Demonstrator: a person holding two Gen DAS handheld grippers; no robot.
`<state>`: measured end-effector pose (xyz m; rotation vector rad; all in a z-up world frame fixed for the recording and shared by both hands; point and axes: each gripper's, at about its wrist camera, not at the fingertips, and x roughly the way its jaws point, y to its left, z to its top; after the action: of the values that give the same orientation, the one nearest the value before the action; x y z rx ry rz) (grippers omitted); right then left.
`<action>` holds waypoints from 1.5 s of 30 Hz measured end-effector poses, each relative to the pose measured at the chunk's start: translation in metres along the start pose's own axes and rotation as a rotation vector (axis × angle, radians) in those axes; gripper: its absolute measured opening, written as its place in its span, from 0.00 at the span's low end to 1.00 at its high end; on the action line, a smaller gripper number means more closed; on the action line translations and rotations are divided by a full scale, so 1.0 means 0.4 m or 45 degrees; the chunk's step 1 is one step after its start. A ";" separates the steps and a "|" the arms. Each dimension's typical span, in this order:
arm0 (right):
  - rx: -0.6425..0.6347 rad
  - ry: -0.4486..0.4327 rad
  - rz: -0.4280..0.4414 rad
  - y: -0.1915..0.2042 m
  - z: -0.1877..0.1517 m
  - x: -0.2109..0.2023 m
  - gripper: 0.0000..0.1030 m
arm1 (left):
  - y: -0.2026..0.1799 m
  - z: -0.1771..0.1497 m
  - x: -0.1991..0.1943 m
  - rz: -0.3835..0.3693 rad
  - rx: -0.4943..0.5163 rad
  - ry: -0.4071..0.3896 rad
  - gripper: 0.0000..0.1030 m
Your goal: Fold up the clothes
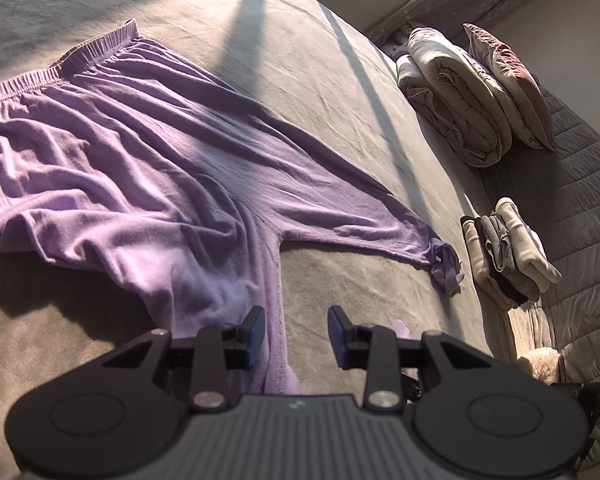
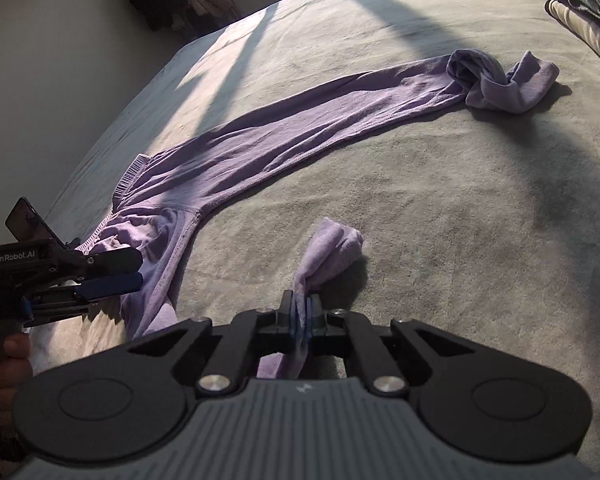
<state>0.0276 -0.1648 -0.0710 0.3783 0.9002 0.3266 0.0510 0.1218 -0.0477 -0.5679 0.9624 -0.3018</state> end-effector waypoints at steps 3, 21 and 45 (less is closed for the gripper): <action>-0.015 -0.057 -0.050 -0.011 0.008 -0.043 0.05 | -0.015 -0.005 0.017 0.016 0.019 0.016 0.33; 0.093 -0.138 -0.338 -0.244 -0.074 -0.261 0.05 | -0.077 -0.038 0.058 0.049 0.154 0.060 0.33; 0.012 -0.030 -0.137 -0.221 -0.100 -0.332 0.39 | -0.179 -0.134 0.045 0.045 0.750 0.049 0.03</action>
<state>-0.0713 -0.2929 -0.0411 0.3405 0.8960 0.2182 0.0163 0.0377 -0.0421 -0.0066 0.8658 -0.5409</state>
